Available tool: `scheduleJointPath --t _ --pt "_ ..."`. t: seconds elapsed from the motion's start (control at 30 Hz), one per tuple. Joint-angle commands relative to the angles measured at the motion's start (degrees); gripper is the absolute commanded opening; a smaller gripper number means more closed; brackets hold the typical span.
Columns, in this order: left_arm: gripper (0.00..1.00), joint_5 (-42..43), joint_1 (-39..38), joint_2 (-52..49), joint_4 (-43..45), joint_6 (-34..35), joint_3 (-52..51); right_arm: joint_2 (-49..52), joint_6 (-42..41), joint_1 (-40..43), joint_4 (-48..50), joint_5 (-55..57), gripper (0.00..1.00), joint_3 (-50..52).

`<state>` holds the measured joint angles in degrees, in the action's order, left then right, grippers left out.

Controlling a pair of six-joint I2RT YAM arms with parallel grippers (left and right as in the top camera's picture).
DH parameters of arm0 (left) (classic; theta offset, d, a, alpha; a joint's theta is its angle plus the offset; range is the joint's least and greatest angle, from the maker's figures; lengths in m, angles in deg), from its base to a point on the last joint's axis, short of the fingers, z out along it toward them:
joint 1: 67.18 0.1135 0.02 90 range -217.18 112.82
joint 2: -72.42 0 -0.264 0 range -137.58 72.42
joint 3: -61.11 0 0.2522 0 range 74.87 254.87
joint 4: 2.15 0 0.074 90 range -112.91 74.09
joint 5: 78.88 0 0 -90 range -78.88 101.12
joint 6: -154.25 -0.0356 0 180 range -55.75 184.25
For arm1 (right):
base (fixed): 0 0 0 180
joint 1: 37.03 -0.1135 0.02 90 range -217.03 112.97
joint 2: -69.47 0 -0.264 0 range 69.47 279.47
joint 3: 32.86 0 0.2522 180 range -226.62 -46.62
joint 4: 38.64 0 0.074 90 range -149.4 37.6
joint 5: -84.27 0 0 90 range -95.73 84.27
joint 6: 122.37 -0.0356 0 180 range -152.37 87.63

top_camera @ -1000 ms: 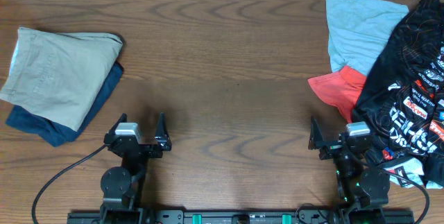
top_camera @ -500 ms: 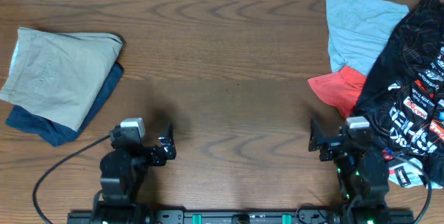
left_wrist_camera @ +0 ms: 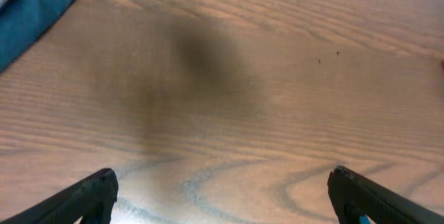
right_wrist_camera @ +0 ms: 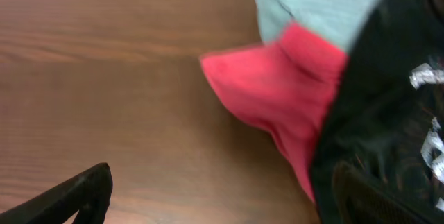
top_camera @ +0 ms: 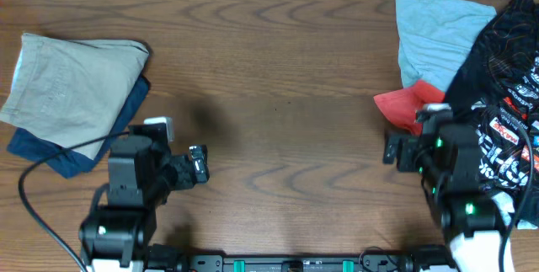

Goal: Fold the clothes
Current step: 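Reach the right gripper into the right pile and grasp the black jersey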

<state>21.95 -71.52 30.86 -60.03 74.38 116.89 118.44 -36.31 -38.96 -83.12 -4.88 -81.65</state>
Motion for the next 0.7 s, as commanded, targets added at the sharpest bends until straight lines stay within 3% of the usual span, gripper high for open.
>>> scheduleJointPath --t 0.0,0.13,0.33,0.43,0.53,0.67 --pt "0.98 0.5 -0.2 -3.3 -1.7 -2.2 4.1 7.3 -0.8 2.8 -1.6 -0.9 0.99 -6.3" --pt "0.98 0.5 -0.2 -5.4 -1.7 -2.2 4.2 13.3 -0.9 3.9 0.0 1.2 0.99 -8.5" --pt "0.98 0.5 -0.2 -6.8 -1.8 -2.2 4.2 21.5 -10.0 7.4 1.2 14.6 0.99 -8.3" --pt "0.97 0.5 -0.2 -7.2 -1.9 -2.2 4.2 26.2 -10.0 9.0 2.9 13.9 0.91 -8.3" --pt "0.98 0.5 -0.2 -7.5 -1.9 -2.2 4.2 30.3 -10.0 9.4 4.8 13.9 0.72 -8.3" --pt "0.98 0.5 -0.2 -7.7 -1.9 -2.2 4.2 34.9 -10.0 9.6 6.3 15.4 0.56 -8.3"
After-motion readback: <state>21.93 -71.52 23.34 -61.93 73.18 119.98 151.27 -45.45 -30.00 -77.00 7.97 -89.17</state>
